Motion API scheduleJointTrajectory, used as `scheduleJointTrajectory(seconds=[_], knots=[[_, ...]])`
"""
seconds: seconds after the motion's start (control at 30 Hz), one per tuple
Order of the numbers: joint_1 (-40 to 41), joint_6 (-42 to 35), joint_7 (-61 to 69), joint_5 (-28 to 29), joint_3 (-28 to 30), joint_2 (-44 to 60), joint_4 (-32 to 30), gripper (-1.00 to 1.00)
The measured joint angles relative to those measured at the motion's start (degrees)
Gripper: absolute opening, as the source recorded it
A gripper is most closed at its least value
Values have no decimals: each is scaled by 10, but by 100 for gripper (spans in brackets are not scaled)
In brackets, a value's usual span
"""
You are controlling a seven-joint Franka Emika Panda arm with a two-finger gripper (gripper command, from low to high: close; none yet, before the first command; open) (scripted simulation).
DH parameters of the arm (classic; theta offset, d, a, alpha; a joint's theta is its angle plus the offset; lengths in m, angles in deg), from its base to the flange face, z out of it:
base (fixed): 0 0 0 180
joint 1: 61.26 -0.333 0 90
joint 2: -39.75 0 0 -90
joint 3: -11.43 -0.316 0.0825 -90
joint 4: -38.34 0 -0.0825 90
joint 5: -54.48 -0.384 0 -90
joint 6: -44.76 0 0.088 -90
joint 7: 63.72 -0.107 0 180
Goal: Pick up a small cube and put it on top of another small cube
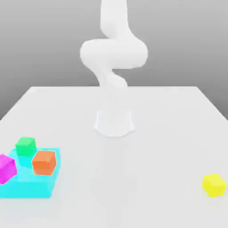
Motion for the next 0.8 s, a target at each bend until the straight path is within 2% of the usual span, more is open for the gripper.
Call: scheduleJointTrajectory(seconds=[0.27,0.5,0.67,0.8], knots=[[-124,68,200,-34,11,170,-28,0],[-201,127,365,-56,-12,316,-53,0],[-260,171,462,-42,-38,419,-71,0],[-283,206,518,-1,-52,500,-85,0]])
